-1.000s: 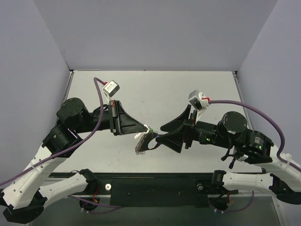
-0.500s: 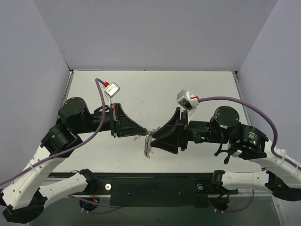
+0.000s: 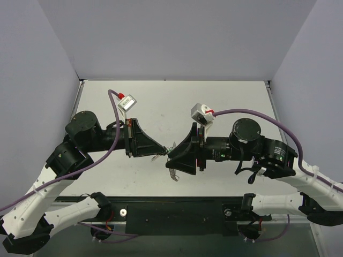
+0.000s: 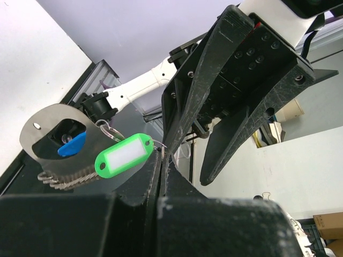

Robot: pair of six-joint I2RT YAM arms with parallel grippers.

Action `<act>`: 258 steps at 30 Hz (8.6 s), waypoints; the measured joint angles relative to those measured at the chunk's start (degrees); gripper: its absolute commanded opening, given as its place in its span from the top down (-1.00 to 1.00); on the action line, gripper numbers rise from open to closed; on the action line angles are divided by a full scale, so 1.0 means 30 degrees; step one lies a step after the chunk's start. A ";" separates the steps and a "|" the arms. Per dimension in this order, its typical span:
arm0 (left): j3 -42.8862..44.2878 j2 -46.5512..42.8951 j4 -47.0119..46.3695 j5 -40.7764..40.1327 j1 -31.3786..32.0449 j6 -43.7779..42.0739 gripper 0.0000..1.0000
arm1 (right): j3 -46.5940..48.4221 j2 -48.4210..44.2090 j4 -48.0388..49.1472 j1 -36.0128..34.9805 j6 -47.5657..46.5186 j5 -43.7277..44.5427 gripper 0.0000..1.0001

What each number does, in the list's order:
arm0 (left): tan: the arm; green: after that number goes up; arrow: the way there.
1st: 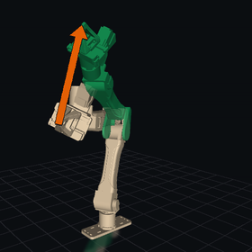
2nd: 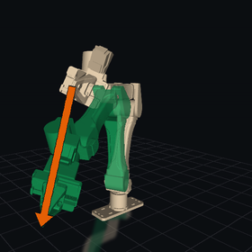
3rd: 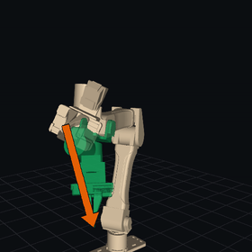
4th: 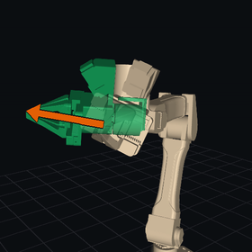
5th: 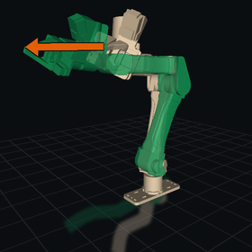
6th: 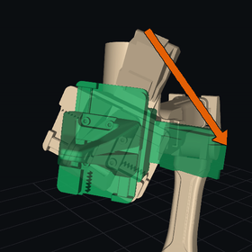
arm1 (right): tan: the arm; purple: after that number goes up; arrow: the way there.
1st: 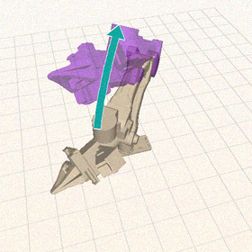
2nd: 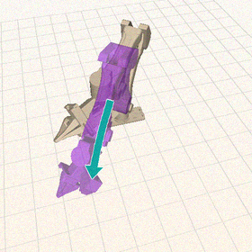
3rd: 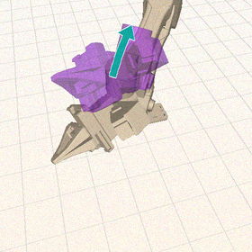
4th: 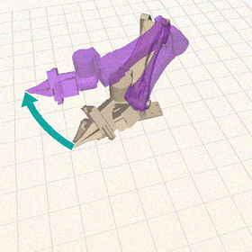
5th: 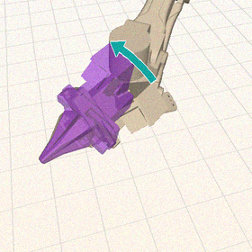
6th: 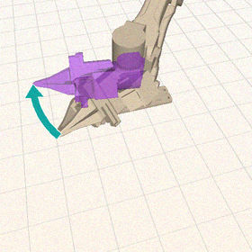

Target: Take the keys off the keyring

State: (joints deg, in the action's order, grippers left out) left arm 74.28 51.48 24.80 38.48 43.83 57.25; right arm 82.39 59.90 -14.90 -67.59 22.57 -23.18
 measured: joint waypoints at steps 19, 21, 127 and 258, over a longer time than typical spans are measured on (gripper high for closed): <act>0.0000 -0.0211 -0.0036 0.0707 0.0000 0.0189 1.00 | 0.0517 0.0262 -0.0153 0.0000 -0.0481 0.0189 0.18; -0.0007 -0.0211 -0.0051 0.0707 0.0000 0.0204 1.00 | 0.0619 0.0393 -0.0051 0.0000 -0.0481 0.0138 0.19; 0.3774 0.2106 0.8378 -0.7074 0.0627 -0.3818 1.00 | 0.4889 0.4466 -0.7162 -0.3381 -0.4124 1.2495 0.42; -0.0430 0.0146 0.2484 -0.6696 0.1253 0.1399 1.00 | -0.3053 -0.0823 0.0532 -0.5676 -0.6550 1.5067 0.24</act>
State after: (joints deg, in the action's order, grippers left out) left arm 72.99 51.92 32.25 18.39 47.59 61.45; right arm 73.23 57.43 -13.30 -84.62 2.92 22.02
